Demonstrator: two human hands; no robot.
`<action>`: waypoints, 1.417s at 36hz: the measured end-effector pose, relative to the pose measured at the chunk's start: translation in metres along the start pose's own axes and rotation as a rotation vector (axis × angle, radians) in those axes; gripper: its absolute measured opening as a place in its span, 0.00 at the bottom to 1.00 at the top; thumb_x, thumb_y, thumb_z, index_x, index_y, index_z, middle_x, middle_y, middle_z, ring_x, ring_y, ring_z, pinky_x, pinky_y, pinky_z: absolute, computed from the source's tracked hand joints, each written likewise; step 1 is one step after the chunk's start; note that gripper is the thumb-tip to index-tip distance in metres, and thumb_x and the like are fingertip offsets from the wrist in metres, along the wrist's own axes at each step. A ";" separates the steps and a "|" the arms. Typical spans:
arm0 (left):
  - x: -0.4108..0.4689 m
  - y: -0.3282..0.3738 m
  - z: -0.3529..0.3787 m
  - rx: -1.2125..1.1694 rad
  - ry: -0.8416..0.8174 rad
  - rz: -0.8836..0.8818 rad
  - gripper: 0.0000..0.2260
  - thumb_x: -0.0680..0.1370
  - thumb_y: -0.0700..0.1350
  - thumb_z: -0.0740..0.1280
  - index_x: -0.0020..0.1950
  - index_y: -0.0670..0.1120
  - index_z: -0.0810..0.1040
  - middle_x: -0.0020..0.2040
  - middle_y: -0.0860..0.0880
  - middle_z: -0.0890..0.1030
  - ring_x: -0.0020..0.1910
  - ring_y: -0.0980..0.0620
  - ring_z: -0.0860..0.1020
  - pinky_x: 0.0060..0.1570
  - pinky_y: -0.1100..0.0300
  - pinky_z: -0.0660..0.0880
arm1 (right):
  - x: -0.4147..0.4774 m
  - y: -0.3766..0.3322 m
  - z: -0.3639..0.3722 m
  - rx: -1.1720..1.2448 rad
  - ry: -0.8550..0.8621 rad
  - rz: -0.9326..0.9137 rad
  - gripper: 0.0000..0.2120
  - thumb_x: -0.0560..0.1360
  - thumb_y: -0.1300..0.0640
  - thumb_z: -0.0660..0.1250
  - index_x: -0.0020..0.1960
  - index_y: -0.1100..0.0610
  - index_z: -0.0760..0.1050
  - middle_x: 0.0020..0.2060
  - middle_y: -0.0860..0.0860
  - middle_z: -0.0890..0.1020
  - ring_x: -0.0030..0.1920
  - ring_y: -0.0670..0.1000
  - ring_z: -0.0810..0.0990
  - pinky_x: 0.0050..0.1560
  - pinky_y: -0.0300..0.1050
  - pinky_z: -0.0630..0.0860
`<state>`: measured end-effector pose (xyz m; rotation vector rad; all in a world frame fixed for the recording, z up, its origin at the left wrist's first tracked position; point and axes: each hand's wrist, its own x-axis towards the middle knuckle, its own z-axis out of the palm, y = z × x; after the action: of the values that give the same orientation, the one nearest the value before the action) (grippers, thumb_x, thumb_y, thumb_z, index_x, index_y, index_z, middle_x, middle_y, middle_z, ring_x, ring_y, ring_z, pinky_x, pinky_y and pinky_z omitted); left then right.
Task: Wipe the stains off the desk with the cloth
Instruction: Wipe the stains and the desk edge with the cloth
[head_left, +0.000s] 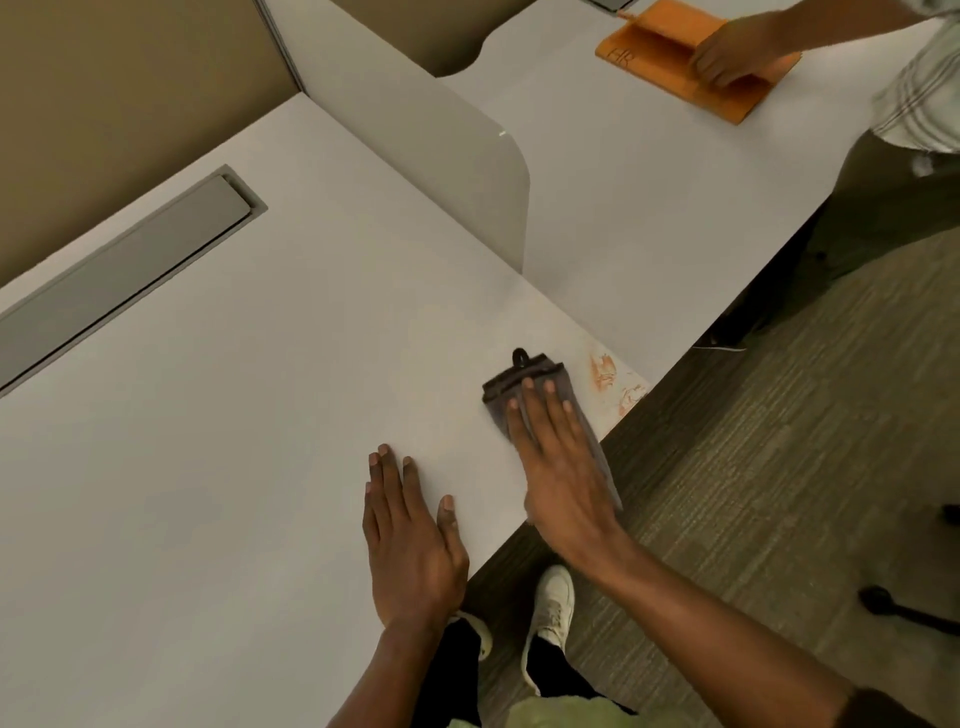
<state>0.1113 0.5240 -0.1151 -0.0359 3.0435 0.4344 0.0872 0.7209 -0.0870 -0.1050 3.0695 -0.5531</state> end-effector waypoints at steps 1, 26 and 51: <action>0.000 0.000 -0.001 0.001 -0.002 0.002 0.30 0.90 0.56 0.50 0.89 0.44 0.53 0.91 0.49 0.44 0.90 0.49 0.42 0.86 0.56 0.38 | 0.005 0.005 -0.002 -0.009 0.006 0.007 0.43 0.73 0.69 0.60 0.85 0.61 0.48 0.85 0.62 0.47 0.86 0.63 0.42 0.84 0.63 0.53; -0.001 0.001 -0.004 -0.033 -0.032 -0.008 0.31 0.89 0.58 0.49 0.90 0.45 0.53 0.91 0.50 0.42 0.90 0.52 0.39 0.87 0.52 0.42 | 0.027 0.018 -0.016 -0.045 0.073 0.188 0.50 0.71 0.64 0.75 0.85 0.61 0.51 0.85 0.62 0.48 0.86 0.63 0.43 0.85 0.62 0.51; 0.000 0.000 0.000 -0.012 -0.035 -0.008 0.31 0.90 0.59 0.48 0.90 0.45 0.54 0.91 0.50 0.42 0.90 0.51 0.40 0.86 0.57 0.37 | 0.081 0.068 -0.035 -0.081 0.064 0.321 0.42 0.77 0.66 0.65 0.85 0.64 0.47 0.85 0.64 0.47 0.86 0.63 0.42 0.85 0.59 0.44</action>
<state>0.1111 0.5239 -0.1147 -0.0404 3.0057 0.4483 0.0009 0.7913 -0.0789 0.4038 3.0746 -0.4212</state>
